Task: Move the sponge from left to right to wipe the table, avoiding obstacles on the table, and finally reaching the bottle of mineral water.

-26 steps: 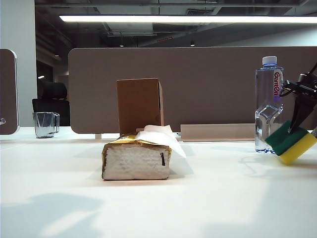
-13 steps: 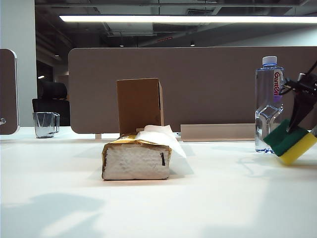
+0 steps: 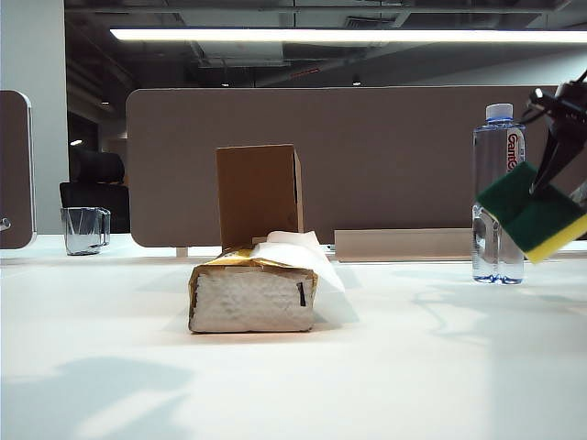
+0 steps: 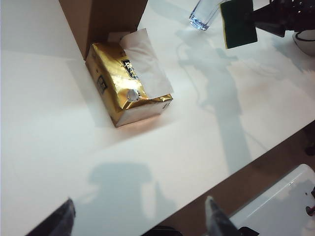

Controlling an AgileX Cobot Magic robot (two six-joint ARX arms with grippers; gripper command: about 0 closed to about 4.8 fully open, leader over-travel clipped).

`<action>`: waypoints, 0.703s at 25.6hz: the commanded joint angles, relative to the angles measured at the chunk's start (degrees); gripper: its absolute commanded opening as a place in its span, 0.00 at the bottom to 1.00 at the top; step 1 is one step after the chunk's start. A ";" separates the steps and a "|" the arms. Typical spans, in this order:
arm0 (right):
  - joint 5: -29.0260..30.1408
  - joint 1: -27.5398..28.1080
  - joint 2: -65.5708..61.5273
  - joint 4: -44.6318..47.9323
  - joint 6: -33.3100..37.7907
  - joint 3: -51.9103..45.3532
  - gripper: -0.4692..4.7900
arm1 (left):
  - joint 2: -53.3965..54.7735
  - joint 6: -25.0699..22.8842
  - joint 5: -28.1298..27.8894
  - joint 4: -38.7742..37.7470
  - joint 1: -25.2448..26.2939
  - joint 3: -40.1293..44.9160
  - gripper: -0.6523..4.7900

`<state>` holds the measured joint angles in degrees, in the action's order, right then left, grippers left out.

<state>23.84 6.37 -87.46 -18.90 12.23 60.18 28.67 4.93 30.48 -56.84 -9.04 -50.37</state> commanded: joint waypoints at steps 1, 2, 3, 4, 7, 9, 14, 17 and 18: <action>0.33 -0.07 1.22 -0.35 -0.02 0.15 0.52 | -0.07 0.02 0.39 0.17 0.04 -0.44 0.75; 0.31 -0.09 1.18 -0.70 -0.04 0.11 0.52 | -0.07 0.00 0.39 0.20 0.04 -0.44 0.75; 0.35 -0.09 0.98 -0.90 -0.04 0.09 0.52 | -0.07 0.02 0.42 0.22 0.04 -0.44 0.75; 0.42 -0.09 0.94 -1.09 -0.04 0.09 0.52 | -0.07 0.00 0.39 0.22 0.04 -0.44 0.75; 1.51 -0.07 1.77 -1.03 0.17 0.13 0.52 | -0.07 0.02 0.42 0.31 0.04 -0.44 0.75; 1.75 -0.20 2.99 -0.76 0.85 0.11 0.52 | -0.07 0.02 0.42 0.28 0.04 -0.44 0.75; -0.17 -0.83 2.86 -1.09 0.77 0.09 0.52 | -0.07 0.02 0.39 0.31 0.04 -0.44 0.75; 2.01 -0.98 3.19 -0.81 1.33 0.11 0.52 | -0.07 0.02 0.42 0.33 0.04 -0.44 0.75; 1.73 -1.38 3.19 -0.52 1.31 0.11 0.52 | -0.07 0.02 0.42 0.31 0.04 -0.44 0.75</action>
<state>25.02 5.54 -84.82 -20.99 13.26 59.88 28.62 4.93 30.48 -56.82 -9.04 -50.37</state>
